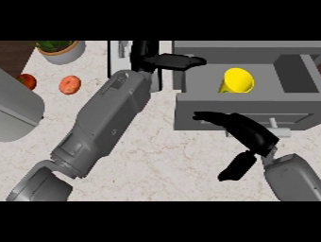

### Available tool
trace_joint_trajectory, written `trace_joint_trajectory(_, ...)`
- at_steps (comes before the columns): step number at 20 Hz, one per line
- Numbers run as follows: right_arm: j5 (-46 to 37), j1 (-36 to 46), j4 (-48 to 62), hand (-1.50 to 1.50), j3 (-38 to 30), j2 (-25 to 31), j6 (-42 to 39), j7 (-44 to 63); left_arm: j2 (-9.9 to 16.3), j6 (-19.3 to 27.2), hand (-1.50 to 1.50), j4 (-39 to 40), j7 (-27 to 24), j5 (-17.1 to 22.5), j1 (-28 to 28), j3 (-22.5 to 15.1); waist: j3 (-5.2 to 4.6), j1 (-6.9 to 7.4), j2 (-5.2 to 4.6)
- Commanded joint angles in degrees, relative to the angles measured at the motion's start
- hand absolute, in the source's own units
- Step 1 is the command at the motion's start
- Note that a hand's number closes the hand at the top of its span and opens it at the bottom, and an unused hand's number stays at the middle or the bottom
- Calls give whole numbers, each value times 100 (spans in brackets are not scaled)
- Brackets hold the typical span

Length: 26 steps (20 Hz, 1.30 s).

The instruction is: Pick up the cup, place it into the drawer and close the drawer

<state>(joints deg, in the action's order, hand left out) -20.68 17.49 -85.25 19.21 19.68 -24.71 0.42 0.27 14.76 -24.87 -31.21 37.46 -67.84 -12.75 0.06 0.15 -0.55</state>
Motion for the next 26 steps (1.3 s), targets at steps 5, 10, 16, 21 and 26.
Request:
trace_joint_trajectory(5, -1059, 1140, 2997, 150, 152, -471, 774, -882, 188, -264, -150, -594, -119, 27, 708, 39, 7, 424, -18)
trace_joint_trajectory(10, -905, 1913, 4288, 150, -495, -405, 1210, -1926, 589, -626, -150, -1031, 110, 61, 1147, 12, 14, 507, -42)
trace_joint_trajectory(16, -634, 2861, 5221, 150, -1263, -245, 1593, -2132, 854, -895, -150, -1541, 306, 132, 1460, -20, 24, 853, -79)
trace_joint_trajectory(21, -419, 3456, 5724, 150, -1760, 244, 1653, -2192, 975, -1108, -150, -1697, 321, 60, 1737, -150, 27, 977, -150)
trace_joint_trajectory(26, -198, 3626, 5743, 150, -1972, 559, 1351, -2150, 1055, -1215, -150, -1780, 367, 80, 1909, -164, 22, 1072, -200)
